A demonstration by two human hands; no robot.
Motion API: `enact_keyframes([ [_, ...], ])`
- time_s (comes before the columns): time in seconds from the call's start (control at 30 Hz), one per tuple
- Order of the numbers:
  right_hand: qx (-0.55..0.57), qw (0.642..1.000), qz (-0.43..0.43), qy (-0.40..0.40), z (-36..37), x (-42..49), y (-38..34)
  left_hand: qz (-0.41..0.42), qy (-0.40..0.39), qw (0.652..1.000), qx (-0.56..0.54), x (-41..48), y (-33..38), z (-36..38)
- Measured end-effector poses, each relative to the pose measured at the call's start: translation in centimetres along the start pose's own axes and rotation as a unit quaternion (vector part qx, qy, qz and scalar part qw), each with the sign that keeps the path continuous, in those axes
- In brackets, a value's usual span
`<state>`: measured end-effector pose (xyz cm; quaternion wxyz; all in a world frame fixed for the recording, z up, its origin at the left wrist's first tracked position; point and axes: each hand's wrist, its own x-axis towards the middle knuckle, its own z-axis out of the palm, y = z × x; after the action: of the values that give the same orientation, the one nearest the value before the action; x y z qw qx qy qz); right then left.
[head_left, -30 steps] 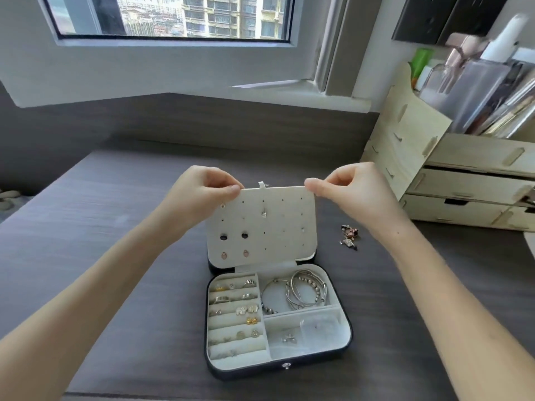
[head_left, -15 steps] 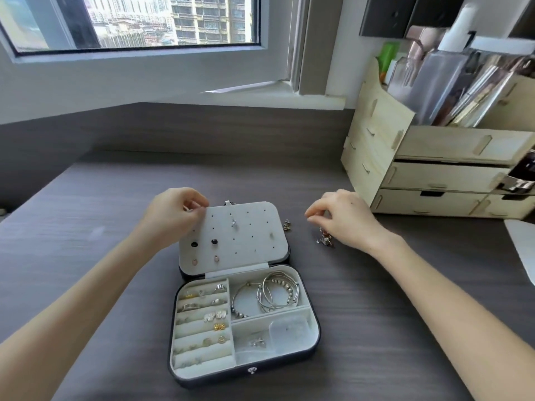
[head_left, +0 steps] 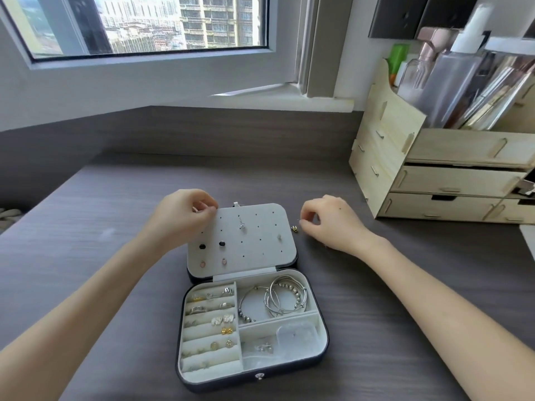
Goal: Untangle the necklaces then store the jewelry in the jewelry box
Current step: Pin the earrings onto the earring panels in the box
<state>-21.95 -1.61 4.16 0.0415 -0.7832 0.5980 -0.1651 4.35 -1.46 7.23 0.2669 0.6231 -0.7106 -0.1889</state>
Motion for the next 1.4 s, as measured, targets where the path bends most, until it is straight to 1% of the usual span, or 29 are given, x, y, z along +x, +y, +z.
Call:
enact_keyframes([
  [0.03,0.057,0.998,0.033,0.005,-0.2,-0.2,0.1,0.001,-0.001,1.0,-0.008,-0.1,0.0,0.0],
  [0.1,0.167,0.981,0.098,0.007,-0.8,-0.5,0.1,0.001,-0.001,1.0,-0.029,-0.2,0.0,0.0],
  [0.13,0.231,0.965,0.123,0.004,-1.1,-0.7,0.1,0.003,-0.001,0.999,-0.037,-0.3,0.1,0.0],
  [0.2,0.368,0.917,0.154,-0.005,-1.8,-1.0,-0.3,0.008,-0.004,0.998,-0.059,-0.4,0.3,0.1],
  [0.27,0.463,0.871,0.162,-0.018,-2.5,-1.1,-0.9,0.016,-0.01,0.996,-0.087,-0.6,0.6,0.0],
  [0.3,0.49,0.857,0.159,-0.027,-2.8,-1.1,-1.5,0.02,-0.013,0.994,-0.103,-0.8,0.8,-0.1],
  [0.4,0.551,0.821,0.132,-0.061,-3.4,-1.0,-3.8,0.033,-0.019,0.987,-0.157,-1.3,1.7,-0.3],
  [0.43,0.56,0.817,0.121,-0.072,-3.5,-0.9,-4.6,0.036,-0.019,0.985,-0.168,-1.5,2.0,-0.3],
  [0.47,0.554,0.822,0.111,-0.077,-3.6,-0.9,-5.5,0.041,-0.017,0.984,-0.173,-1.8,2.3,-0.3],
  [0.5,0.536,0.834,0.105,-0.076,-3.7,-0.8,-6.1,0.049,-0.012,0.984,-0.174,-1.9,2.6,-0.2],
  [0.6,0.482,0.869,0.1,-0.05,-3.9,-1.0,-7.5,0.085,0.016,0.984,-0.154,-2.4,2.6,0.1],
  [0.73,0.466,0.881,0.07,-0.047,-4.3,-1.5,-8.8,0.128,0.048,0.984,-0.118,-2.5,2.3,0.5],
  [0.83,0.446,0.892,0.041,-0.051,-4.1,-1.6,-9.7,0.15,0.062,0.98,-0.112,-2.5,2.3,0.5],
  [0.97,0.41,0.909,0.051,-0.057,-4.4,-1.8,-9.9,0.16,0.074,0.979,-0.099,-2.7,2.2,0.5],
  [1.03,0.359,0.93,0.066,-0.05,-4.5,-2.0,-9.4,0.157,0.069,0.98,-0.101,-2.8,2.3,0.4],
  [1.13,0.284,0.957,0.058,-0.005,-4.4,-2.3,-9.0,0.156,0.061,0.981,-0.1,-2.7,2.5,0.3],
  [1.23,0.259,0.964,0.008,0.066,-4.2,-2.7,-9.4,0.165,0.051,0.981,-0.094,-2.8,2.5,0.2],
  [1.33,0.17,0.972,-0.069,0.15,-3.8,-2.9,-10.0,0.158,0.047,0.981,-0.099,-3.0,2.6,0.0],
  [1.4,0.141,0.972,-0.086,0.165,-3.5,-3.0,-10.4,0.147,0.039,0.983,-0.105,-3.1,2.8,-0.3],
])
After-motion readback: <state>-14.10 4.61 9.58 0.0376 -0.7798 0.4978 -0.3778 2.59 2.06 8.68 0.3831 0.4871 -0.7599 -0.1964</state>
